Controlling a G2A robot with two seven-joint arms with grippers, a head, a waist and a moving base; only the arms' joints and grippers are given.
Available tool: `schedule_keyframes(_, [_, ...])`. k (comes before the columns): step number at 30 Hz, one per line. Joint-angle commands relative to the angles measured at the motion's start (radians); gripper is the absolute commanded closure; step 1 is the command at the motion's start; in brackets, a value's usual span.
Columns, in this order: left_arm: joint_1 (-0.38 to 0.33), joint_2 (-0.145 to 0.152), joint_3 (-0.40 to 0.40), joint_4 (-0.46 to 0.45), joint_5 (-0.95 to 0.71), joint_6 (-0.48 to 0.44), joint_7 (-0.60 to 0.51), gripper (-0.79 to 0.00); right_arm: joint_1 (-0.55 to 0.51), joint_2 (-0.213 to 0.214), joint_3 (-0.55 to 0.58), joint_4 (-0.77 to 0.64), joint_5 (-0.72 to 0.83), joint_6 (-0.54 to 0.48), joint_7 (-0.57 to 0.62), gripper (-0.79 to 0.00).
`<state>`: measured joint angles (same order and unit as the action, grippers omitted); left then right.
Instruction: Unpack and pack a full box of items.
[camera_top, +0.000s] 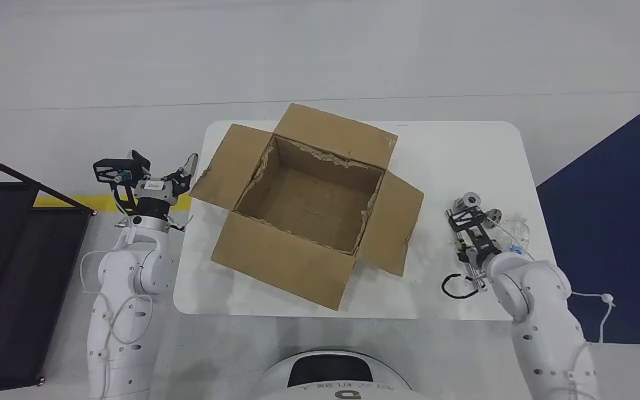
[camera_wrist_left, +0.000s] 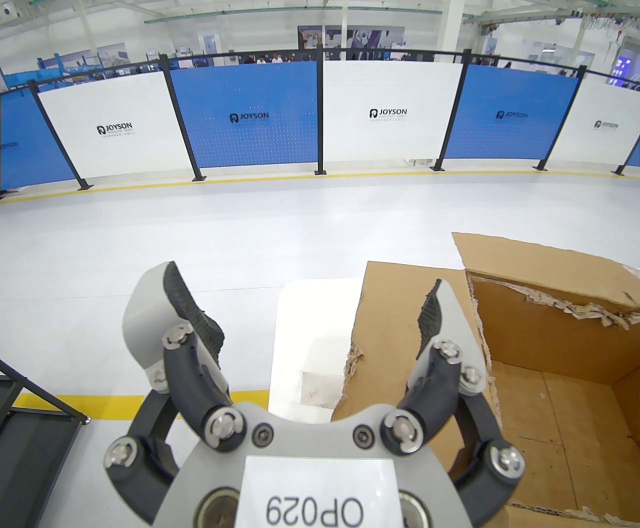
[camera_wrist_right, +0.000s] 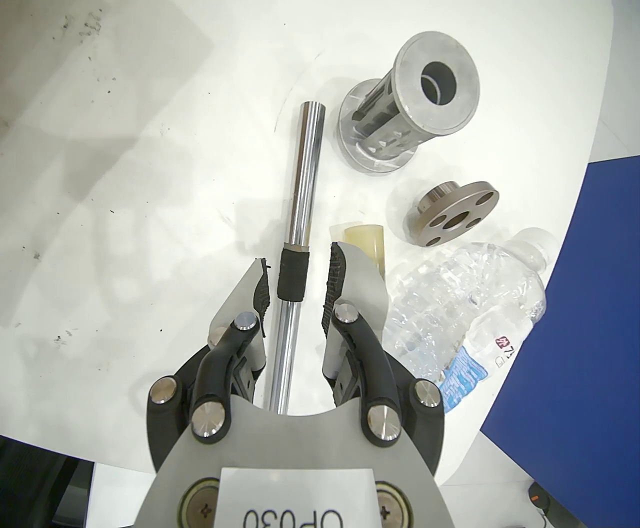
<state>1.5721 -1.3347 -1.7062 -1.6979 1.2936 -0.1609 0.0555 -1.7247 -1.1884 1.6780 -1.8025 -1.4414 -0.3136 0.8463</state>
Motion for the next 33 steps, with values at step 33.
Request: schedule_keyframes(33, [0.000,0.000,0.000,0.000,0.000,0.000,0.000,-0.785,-0.031,0.011,0.017,-0.049,0.084,0.008,0.005,0.000])
